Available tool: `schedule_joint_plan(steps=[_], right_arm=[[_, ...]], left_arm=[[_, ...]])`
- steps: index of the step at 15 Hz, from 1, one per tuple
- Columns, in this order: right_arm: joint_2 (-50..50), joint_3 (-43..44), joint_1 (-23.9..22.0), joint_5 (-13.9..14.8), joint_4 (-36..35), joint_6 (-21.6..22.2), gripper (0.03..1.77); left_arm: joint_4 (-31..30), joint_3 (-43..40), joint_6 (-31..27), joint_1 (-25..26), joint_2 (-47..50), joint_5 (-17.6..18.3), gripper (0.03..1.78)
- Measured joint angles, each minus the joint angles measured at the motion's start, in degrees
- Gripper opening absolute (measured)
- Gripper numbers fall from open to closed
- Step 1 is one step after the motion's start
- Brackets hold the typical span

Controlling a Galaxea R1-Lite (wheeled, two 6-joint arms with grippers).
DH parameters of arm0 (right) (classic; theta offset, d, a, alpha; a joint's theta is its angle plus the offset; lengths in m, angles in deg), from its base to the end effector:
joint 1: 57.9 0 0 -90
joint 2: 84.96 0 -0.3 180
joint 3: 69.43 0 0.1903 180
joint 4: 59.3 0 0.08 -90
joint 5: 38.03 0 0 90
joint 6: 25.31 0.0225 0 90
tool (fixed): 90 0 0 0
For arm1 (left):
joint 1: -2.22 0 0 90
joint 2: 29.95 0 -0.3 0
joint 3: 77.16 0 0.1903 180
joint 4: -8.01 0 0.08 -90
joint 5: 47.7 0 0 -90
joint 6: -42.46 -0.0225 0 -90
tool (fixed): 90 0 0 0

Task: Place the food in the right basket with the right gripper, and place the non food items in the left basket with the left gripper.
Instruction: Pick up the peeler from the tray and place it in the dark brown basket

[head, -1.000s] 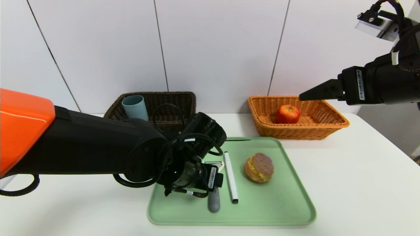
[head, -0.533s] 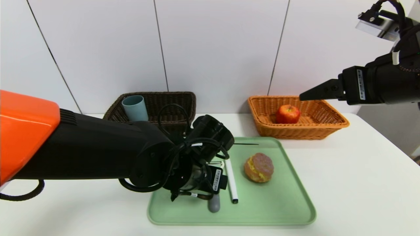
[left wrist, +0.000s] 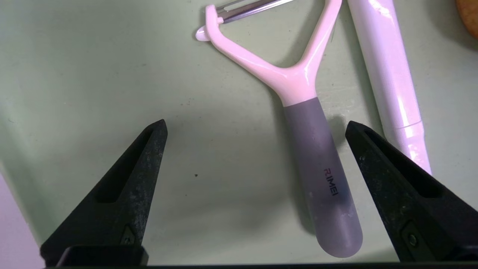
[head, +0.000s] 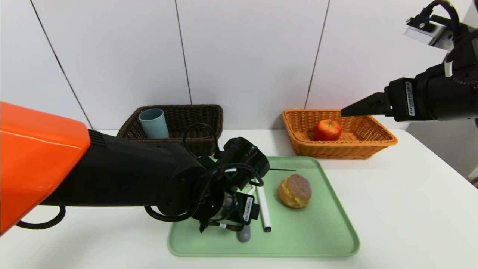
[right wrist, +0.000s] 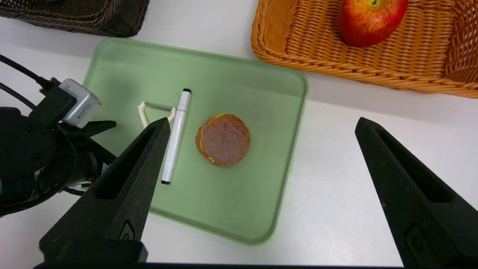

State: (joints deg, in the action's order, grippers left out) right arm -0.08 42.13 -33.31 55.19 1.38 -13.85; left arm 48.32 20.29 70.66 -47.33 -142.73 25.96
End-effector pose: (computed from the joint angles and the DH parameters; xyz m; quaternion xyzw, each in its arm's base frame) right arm 0.2080 0.0938 0.3270 0.0239 0.3001 0.1481 0.9420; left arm 0.2364 -0.2676 0.1424 0.0397 0.4414 -0.1497 0.8838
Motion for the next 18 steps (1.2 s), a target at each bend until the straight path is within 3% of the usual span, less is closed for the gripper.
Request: schedule_joint_plan(steps=[1,5,8,9,10,14,18], right_arm=[[0.0,0.0,0.0,0.0,0.0,0.0,1.71],[-0.1,0.0,0.0,0.0,0.0,0.0,1.71],[-0.2,0.0,0.0,0.0,0.0,0.0,1.71],[-0.3,0.0,0.0,0.0,0.0,0.0,1.71],[-0.4,0.0,-0.1,0.0,0.0,0.0,1.71],[-0.7,-0.2,-0.1,0.0,0.0,0.0,1.71],[-1.1,-0.5,-0.1,0.0,0.0,0.0,1.71]], left_arm=[[0.1,-0.1,0.0,0.0,0.0,0.1,1.69],[0.1,-0.3,0.4,-0.6,-0.1,0.1,1.07],[0.0,-0.3,0.4,-0.9,-0.2,0.1,0.77],[0.0,-0.3,0.4,-0.9,-0.2,0.1,0.36],[0.0,-0.3,0.4,-0.9,-0.2,0.0,0.24],[0.1,-0.2,0.4,-0.6,0.1,-1.0,0.24],[0.1,-0.1,-0.2,1.5,1.4,-6.8,0.24]])
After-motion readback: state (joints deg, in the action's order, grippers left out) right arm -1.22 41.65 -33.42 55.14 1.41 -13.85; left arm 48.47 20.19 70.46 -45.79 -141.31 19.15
